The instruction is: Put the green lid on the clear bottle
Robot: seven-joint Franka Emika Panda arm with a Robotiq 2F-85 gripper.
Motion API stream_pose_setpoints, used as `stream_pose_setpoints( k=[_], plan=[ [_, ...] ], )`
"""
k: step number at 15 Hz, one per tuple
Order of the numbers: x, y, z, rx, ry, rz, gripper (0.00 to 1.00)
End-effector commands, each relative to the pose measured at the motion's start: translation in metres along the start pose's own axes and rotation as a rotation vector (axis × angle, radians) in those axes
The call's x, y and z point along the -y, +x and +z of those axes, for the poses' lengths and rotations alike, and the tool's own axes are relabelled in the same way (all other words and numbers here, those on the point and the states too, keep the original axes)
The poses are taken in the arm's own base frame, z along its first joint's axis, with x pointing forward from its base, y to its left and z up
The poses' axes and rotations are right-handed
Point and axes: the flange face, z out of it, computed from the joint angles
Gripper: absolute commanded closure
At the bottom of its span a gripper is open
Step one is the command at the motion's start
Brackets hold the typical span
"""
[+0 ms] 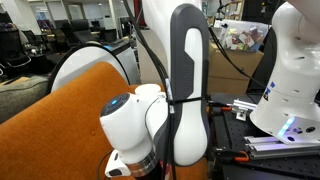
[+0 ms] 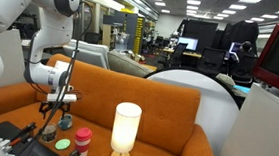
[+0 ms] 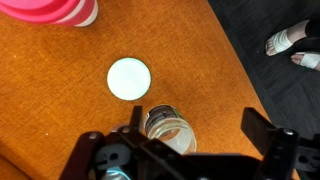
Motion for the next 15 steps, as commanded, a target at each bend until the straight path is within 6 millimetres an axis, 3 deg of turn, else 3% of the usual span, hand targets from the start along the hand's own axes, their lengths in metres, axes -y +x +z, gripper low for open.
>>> stream_pose_setpoints(
  k=[1,10,15],
  plan=[
    [-0.001,0.002,0.002,-0.002,0.004,-0.001,0.0],
    [-0.004,0.013,0.006,-0.027,0.018,-0.013,0.0],
    [-0.011,0.024,0.036,-0.048,0.01,-0.025,0.0]
  ],
)
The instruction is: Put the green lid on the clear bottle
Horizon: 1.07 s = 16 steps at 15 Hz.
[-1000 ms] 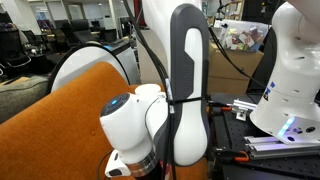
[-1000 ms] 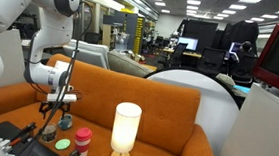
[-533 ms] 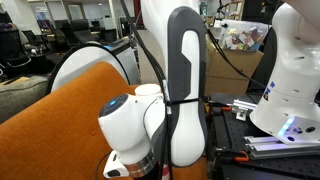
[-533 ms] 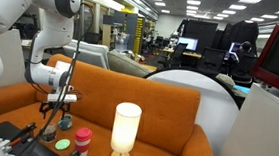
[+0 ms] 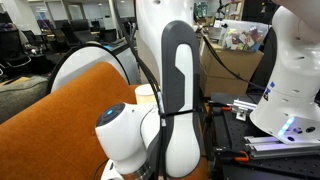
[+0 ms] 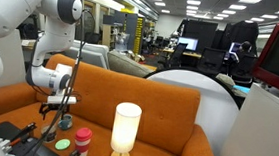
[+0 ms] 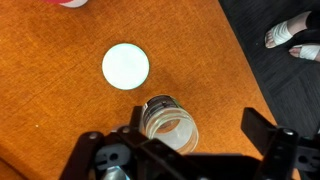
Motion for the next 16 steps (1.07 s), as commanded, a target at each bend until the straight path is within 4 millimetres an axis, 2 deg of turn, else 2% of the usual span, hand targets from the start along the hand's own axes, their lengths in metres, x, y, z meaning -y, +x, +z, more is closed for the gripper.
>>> stream_pose_setpoints(
  k=[1,9,10,12,16],
  plan=[
    [-0.007,0.004,0.027,-0.024,-0.023,-0.01,0.0],
    [-0.019,0.003,0.094,0.005,-0.096,-0.003,0.0],
    [-0.016,-0.001,0.089,0.008,-0.071,-0.005,0.0],
    [-0.016,0.002,0.097,0.013,-0.076,-0.003,0.0],
    [-0.019,0.003,0.097,0.011,-0.081,-0.002,0.0]
  ],
)
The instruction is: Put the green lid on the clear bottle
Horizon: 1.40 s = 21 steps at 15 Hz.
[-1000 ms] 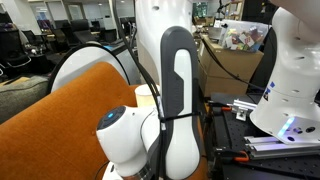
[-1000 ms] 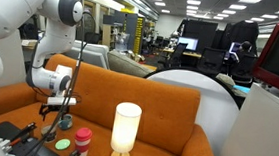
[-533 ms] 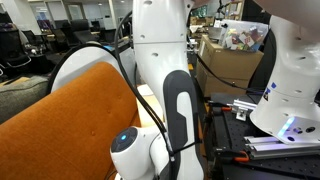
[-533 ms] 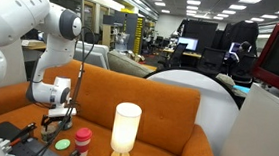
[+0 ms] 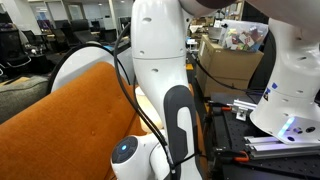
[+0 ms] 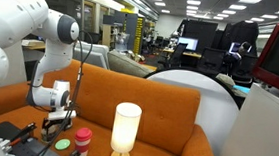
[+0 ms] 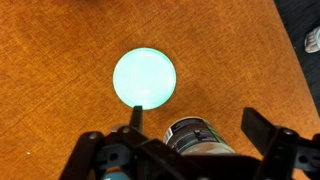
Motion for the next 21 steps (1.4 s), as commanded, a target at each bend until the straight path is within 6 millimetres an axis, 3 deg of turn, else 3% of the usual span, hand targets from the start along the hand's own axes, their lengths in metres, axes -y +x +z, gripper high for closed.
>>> stream_pose_setpoints(
  k=[1,13,21],
  plan=[
    [0.0,0.001,0.0,0.0,0.001,0.0,0.0],
    [-0.037,0.007,0.04,-0.025,0.076,0.052,0.0],
    [-0.051,0.009,0.066,0.011,0.087,0.094,0.0]
  ],
)
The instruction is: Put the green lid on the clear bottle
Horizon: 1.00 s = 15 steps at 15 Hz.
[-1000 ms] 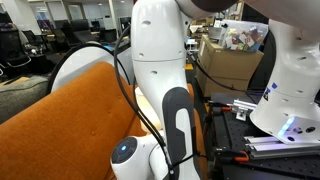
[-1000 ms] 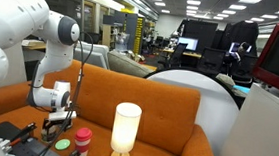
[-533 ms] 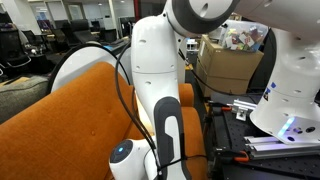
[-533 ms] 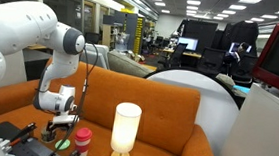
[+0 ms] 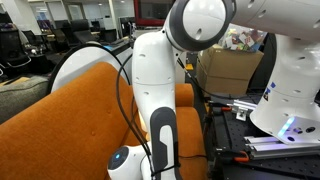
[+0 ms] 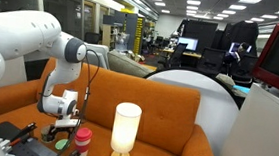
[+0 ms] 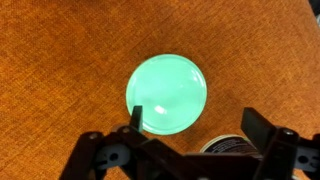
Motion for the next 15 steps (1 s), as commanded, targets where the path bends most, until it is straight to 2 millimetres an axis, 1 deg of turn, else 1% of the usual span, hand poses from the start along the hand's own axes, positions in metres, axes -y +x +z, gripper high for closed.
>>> stream_pose_setpoints(
  k=[1,9,12,15],
  plan=[
    [-0.002,0.003,0.001,-0.003,-0.002,0.002,0.0],
    [-0.005,0.005,0.001,-0.009,-0.006,0.003,0.0],
    [-0.018,-0.003,0.006,-0.034,-0.021,0.043,0.0],
    [-0.027,-0.013,0.014,-0.048,-0.046,0.073,0.0]
  ],
)
